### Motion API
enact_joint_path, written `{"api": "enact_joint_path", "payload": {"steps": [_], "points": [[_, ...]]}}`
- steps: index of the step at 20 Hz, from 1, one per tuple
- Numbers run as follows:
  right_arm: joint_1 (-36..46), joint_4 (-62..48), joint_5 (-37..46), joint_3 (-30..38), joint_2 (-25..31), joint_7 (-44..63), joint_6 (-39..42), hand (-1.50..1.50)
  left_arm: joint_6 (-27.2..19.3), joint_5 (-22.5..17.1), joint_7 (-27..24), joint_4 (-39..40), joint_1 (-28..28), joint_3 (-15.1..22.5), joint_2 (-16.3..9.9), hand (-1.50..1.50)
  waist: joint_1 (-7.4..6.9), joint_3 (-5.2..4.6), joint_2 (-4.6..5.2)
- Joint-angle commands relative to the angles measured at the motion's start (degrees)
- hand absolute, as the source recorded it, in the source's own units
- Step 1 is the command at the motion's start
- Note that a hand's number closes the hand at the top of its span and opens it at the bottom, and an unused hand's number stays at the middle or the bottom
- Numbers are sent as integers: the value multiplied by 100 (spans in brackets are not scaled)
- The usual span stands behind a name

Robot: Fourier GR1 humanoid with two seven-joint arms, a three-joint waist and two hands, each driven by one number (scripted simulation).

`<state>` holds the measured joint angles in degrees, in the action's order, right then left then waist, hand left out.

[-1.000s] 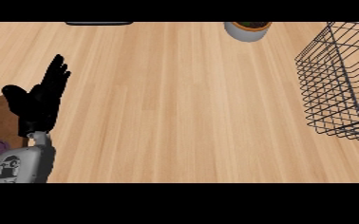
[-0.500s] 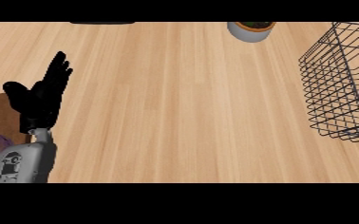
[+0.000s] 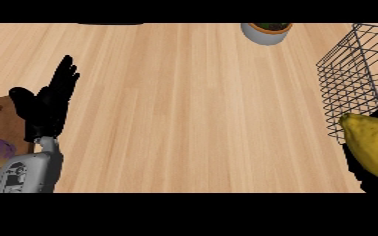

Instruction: Pick the lemon from the placemat and place it in the basket

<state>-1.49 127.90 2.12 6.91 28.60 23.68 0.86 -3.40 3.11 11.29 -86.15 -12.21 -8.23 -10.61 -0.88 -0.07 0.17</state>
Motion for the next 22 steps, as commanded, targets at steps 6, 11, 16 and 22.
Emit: {"api": "enact_joint_path", "payload": {"steps": [6,11,16,22], "points": [[994,-1356,995,-337,-21,81,227,150,-7,83,-256,29,293,68,117,0,67,5,-15],[1389,-3316,966,82,-1,-1267,356,150,49,-10,82,-73,15,-71,-68,0,53,10,-9],[2106,-4250,1110,214,11,-1317,520,150,183,-174,-18,165,-104,-287,-191,0,61,7,-10],[2450,-5346,567,744,250,-2085,1130,150,43,20,-285,354,-88,-55,79,0,71,7,-5]]}}
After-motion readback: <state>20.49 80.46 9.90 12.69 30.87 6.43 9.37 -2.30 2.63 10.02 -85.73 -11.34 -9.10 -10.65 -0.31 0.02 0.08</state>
